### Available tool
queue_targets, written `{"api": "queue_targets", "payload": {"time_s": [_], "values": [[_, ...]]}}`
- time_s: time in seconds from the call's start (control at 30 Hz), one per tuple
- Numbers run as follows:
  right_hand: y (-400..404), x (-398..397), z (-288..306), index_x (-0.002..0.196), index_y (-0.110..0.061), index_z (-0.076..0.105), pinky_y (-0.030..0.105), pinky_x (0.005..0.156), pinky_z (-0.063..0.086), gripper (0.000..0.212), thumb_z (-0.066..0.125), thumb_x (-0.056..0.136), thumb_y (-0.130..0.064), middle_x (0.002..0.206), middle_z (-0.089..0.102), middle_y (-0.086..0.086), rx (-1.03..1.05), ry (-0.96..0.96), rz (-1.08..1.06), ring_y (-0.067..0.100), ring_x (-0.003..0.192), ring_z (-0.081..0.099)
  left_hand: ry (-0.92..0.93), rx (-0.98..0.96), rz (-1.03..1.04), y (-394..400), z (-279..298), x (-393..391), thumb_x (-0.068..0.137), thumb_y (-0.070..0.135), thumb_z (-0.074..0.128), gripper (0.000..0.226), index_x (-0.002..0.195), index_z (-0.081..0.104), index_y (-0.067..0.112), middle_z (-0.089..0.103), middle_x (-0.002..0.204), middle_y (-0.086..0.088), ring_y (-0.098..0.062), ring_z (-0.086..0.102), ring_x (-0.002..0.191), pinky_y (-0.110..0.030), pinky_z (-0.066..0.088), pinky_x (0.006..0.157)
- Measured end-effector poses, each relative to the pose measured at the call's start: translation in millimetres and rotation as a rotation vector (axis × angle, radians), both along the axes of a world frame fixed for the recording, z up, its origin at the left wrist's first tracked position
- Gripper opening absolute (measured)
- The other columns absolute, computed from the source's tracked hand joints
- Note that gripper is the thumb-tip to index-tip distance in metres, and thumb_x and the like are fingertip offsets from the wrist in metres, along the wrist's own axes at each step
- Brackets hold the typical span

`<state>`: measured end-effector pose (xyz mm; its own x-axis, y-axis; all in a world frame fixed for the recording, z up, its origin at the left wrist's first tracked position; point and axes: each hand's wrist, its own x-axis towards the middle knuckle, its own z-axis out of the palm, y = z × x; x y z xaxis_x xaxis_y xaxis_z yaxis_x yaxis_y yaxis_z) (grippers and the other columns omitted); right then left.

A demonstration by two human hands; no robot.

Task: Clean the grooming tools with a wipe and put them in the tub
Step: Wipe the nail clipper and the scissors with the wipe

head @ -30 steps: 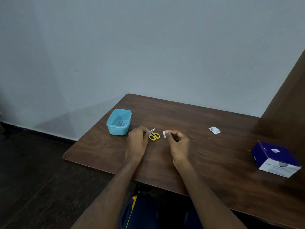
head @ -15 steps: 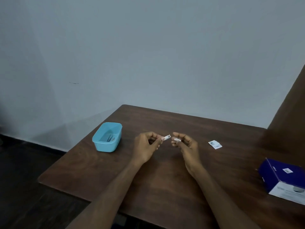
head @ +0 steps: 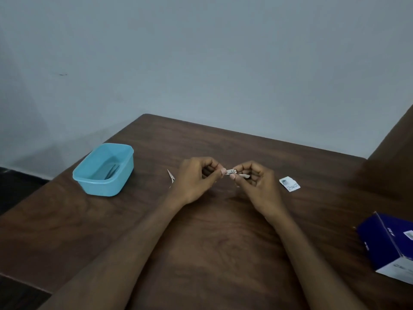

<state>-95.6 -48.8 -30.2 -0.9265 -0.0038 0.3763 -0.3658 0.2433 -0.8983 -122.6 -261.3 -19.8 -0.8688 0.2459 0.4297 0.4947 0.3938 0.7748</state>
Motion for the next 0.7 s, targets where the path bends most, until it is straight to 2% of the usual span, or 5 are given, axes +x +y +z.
{"api": "queue_targets", "payload": {"time_s": [0.23, 0.3, 0.4, 0.5, 0.7], "values": [[-1.5, -3.0, -4.1, 0.093, -0.028, 0.077, 0.047, 0.079, 0.064, 0.014, 0.086, 0.089, -0.019, 0.092, 0.08, -0.009, 0.199, 0.122, -0.1, 0.013, 0.087, 0.077, 0.223, -0.211, -0.02, -5.0, -5.3, -3.7, 0.095, 0.02, 0.079, 0.007, 0.102, 0.077, 0.021, 0.077, 0.094, 0.012, -0.004, 0.071, 0.085, -0.018, 0.056, 0.073], [-2.4, -0.6, -2.5, 0.091, -0.027, 0.077, 0.042, 0.076, 0.064, 0.014, 0.086, 0.088, -0.017, 0.088, 0.078, -0.011, 0.25, 0.173, -0.135, 0.01, 0.084, 0.076, 0.301, -0.243, -0.005, -4.8, -7.7, -4.1, 0.095, 0.02, 0.079, 0.008, 0.103, 0.076, 0.02, 0.076, 0.095, 0.012, -0.003, 0.07, 0.085, -0.018, 0.055, 0.076], [-5.6, 4.3, 1.5, 0.089, -0.024, 0.077, 0.026, 0.07, 0.058, 0.015, 0.086, 0.086, -0.012, 0.084, 0.076, -0.012, 0.356, 0.259, -0.181, 0.006, 0.08, 0.072, 0.38, -0.283, 0.049, -4.5, -9.8, -3.1, 0.094, 0.021, 0.079, 0.009, 0.103, 0.077, 0.021, 0.078, 0.096, 0.011, -0.005, 0.071, 0.087, -0.021, 0.055, 0.079], [-5.0, 6.7, 2.6, 0.09, -0.02, 0.078, 0.014, 0.072, 0.049, 0.015, 0.086, 0.085, -0.009, 0.087, 0.075, -0.013, 0.434, 0.326, -0.177, 0.003, 0.082, 0.07, 0.367, -0.299, 0.076, -7.3, -10.1, -0.8, 0.092, 0.027, 0.081, 0.009, 0.101, 0.08, 0.026, 0.079, 0.093, 0.013, -0.003, 0.072, 0.084, -0.023, 0.056, 0.075], [12.2, 9.5, 7.2, 0.094, -0.021, 0.079, 0.013, 0.076, 0.045, 0.017, 0.085, 0.086, -0.007, 0.092, 0.074, -0.015, 0.532, 0.364, -0.06, 0.0, 0.085, 0.067, 0.225, -0.324, 0.043, -12.6, -3.2, 8.6, 0.09, 0.044, 0.082, 0.011, 0.097, 0.08, 0.035, 0.075, 0.085, 0.022, 0.003, 0.068, 0.084, -0.012, 0.05, 0.067]]}}
